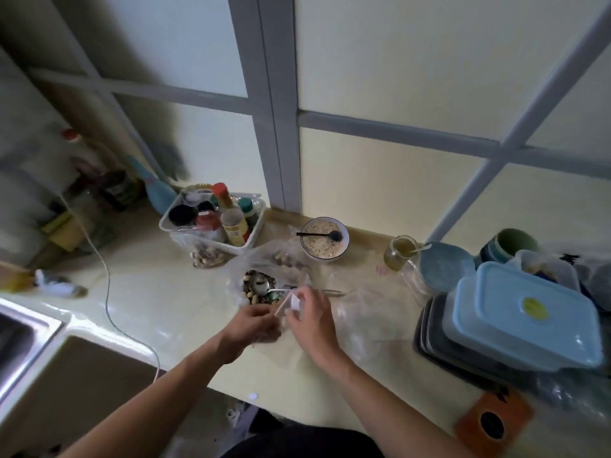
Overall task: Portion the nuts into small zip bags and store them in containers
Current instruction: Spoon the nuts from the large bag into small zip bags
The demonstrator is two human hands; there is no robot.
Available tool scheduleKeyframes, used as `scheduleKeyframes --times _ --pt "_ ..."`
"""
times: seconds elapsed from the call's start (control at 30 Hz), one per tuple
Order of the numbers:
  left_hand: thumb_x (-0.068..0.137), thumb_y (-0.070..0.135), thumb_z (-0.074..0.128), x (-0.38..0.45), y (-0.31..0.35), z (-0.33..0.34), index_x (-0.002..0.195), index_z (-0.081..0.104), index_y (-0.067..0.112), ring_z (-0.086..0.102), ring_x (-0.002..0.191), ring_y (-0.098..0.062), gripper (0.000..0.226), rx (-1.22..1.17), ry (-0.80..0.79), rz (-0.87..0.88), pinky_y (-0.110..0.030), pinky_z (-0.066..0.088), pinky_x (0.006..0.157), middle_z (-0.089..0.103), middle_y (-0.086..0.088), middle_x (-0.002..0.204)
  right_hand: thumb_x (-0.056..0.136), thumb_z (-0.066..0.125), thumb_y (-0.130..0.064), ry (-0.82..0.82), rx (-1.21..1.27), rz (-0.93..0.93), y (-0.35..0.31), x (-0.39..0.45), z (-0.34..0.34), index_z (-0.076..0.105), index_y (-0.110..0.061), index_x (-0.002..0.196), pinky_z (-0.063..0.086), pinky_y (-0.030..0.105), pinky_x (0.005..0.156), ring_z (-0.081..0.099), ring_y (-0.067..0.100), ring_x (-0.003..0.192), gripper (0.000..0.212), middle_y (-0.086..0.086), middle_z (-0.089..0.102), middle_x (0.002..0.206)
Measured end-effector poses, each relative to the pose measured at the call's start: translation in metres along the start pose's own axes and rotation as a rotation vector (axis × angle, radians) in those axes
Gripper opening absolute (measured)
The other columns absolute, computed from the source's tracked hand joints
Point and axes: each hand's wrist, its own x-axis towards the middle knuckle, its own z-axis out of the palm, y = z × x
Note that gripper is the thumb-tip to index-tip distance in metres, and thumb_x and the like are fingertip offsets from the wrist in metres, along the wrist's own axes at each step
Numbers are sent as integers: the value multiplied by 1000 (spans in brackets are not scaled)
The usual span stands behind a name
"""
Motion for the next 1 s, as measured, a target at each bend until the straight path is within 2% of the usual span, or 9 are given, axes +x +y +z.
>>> scheduleKeyframes --times 0.1,0.2,0.23,0.43,0.6,0.77,0.87,0.93,1.0 --pt "94 2 63 -6 3 -2 100 59 1 68 73 -28 8 -100 73 8 -35 58 68 69 -21 84 79 75 -15 182 -81 -40 -8 -1 1 58 -14 109 44 26 90 48 18 108 34 5 53 116" --pt "99 8 57 -7 9 1 101 59 4 71 80 -31 5 -215 60 -24 -35 57 67 70 -25 95 87 69 -17 -25 89 -20 -14 9 -5 62 -17 85 45 26 69 58 14 78 7 -1 65 86" --pt "100 11 57 -5 10 0 103 61 4 70 79 -29 9 -235 38 -39 -34 57 68 69 -23 94 88 67 -20 -102 117 -21 -14 12 -5 65 -18 80 46 28 67 60 13 73 9 -3 67 79" --pt "95 14 66 8 10 1 100 66 6 64 68 -14 10 -216 -29 -113 -25 53 69 65 -9 82 91 68 -26 -182 219 70 -2 9 -20 73 -22 87 54 20 73 67 3 79 8 -11 73 83" --pt "94 19 67 15 10 9 111 66 -5 53 80 -21 29 -220 -32 -99 -27 40 70 57 -19 97 81 77 -46 -227 261 141 -1 1 -30 71 -25 89 51 14 66 64 -1 70 23 -12 71 77" --pt "97 19 63 13 12 19 116 64 -3 63 82 -16 29 -280 -94 -52 -22 53 77 64 -15 99 80 83 -32 -227 379 293 3 4 -35 73 -19 89 55 21 69 67 2 69 19 -6 74 76" --pt "99 19 59 12 12 21 106 63 3 62 74 -12 18 -241 -124 -27 -19 51 70 64 -8 89 84 78 -18 -244 522 397 5 6 -38 72 -13 80 54 28 64 67 16 67 9 3 75 76" --pt "101 16 57 10 12 25 101 62 4 61 71 -11 13 -190 -127 -3 -18 50 68 64 -7 83 83 74 -16 -233 544 463 6 5 -39 69 -17 70 46 27 56 57 17 56 14 5 68 65" --pt "100 13 56 8 13 30 94 62 5 61 72 -15 12 -97 -85 17 -20 51 68 64 -8 79 82 70 -19 -207 487 477 9 2 -38 67 -19 64 50 34 60 60 15 53 18 3 67 61"
